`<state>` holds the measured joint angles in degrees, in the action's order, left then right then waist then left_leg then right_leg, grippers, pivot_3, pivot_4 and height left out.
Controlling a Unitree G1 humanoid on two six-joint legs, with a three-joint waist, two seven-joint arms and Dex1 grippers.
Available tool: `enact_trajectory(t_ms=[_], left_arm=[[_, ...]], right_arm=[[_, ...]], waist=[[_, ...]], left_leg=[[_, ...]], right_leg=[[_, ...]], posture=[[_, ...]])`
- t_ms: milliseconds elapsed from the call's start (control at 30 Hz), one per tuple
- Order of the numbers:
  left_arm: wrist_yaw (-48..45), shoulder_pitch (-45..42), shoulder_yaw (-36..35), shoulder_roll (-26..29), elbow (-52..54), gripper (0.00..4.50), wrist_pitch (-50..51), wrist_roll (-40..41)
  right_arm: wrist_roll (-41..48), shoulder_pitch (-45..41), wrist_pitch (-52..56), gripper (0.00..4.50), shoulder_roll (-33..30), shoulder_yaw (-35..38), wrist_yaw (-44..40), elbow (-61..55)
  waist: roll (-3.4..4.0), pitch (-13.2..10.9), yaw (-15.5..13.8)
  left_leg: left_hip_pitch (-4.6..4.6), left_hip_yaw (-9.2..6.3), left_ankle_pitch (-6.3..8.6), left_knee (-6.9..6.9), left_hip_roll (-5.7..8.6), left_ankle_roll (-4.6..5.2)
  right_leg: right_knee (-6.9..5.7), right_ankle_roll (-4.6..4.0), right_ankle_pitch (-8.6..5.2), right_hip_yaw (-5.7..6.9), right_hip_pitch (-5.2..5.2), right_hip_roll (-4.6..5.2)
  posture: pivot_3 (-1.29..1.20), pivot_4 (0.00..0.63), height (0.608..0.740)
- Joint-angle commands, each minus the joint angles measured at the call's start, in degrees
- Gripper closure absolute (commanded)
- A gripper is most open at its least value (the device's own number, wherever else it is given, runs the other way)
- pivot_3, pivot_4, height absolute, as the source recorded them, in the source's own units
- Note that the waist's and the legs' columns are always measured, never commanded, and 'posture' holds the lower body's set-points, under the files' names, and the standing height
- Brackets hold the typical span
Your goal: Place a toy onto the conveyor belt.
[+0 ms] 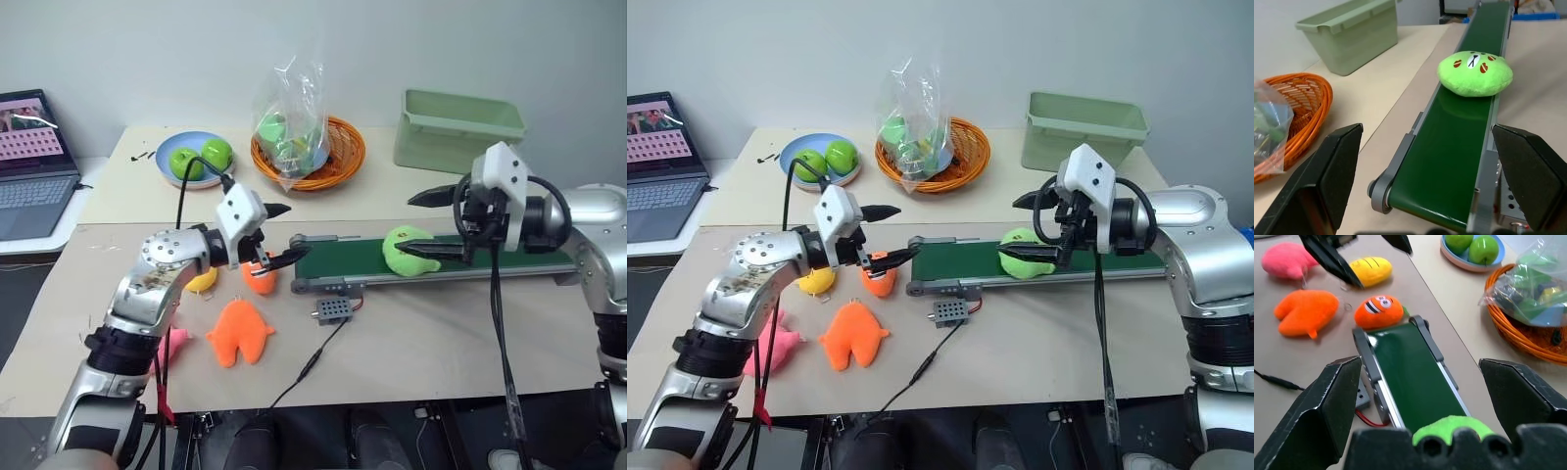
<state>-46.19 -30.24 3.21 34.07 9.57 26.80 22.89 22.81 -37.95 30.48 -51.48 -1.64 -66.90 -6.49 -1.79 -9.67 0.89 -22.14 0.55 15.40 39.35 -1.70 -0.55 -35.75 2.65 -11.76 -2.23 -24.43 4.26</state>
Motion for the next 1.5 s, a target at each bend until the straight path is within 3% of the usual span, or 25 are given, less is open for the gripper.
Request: enact_trajectory(t_ms=[33,200,567,1100,1500], left_arm=[[1.6,0.03,-7.05,1.33,6.54,0.01,6.23,6.57],[2.1,2.15,-8.13,5.52,10.26,0.01,8.56,5.46],[13.08,2.87,-9.22,2.71,12.47,0.01,11.24,3.0],[11.78,4.84,-13.75,3.5,15.13,0.01,16.2,10.87],[14.0,5.93,-14.66,0.66,15.14,0.01,15.5,12.58]], right_arm=[[1.32,-2.8,-1.87,0.0,0.3,1.89,-1.52,0.62],[2.04,-4.6,-2.6,0.0,1.6,1.89,-2.93,2.71],[0.47,-6.35,-4.38,0.0,5.52,0.25,-3.51,5.27],[-0.41,-3.13,-5.87,0.0,9.56,1.53,0.09,8.64],[0.85,-0.35,-5.31,0.0,12.04,2.86,4.25,7.83]], waist=[[0.0,0.0,-0.03],[0.0,0.0,0.1],[0.0,0.0,-0.19],[-0.01,0.0,-0.12],[0.0,0.0,-0.13]], left_leg=[[0.0,0.0,0.0,0.0,0.0,0.0],[0.02,0.0,0.0,0.0,-0.03,0.0],[0.0,0.0,0.0,0.0,0.01,0.0],[0.02,0.0,0.0,0.0,0.01,0.0],[0.01,0.0,0.0,0.0,0.02,-0.01]], right_leg=[[-0.01,0.0,0.0,0.0,0.0,0.0],[-0.01,-0.01,0.0,-0.03,0.01,-0.03],[-0.02,-0.02,0.0,-0.01,0.03,0.02],[-0.02,-0.02,0.0,-0.01,0.03,0.01],[-0.03,-0.02,0.0,-0.01,0.03,0.02]], posture=[[0.0,0.15,0.74],[0.0,0.15,0.74],[0.0,0.15,0.74],[0.0,0.15,0.74],[0.0,0.15,0.74]])
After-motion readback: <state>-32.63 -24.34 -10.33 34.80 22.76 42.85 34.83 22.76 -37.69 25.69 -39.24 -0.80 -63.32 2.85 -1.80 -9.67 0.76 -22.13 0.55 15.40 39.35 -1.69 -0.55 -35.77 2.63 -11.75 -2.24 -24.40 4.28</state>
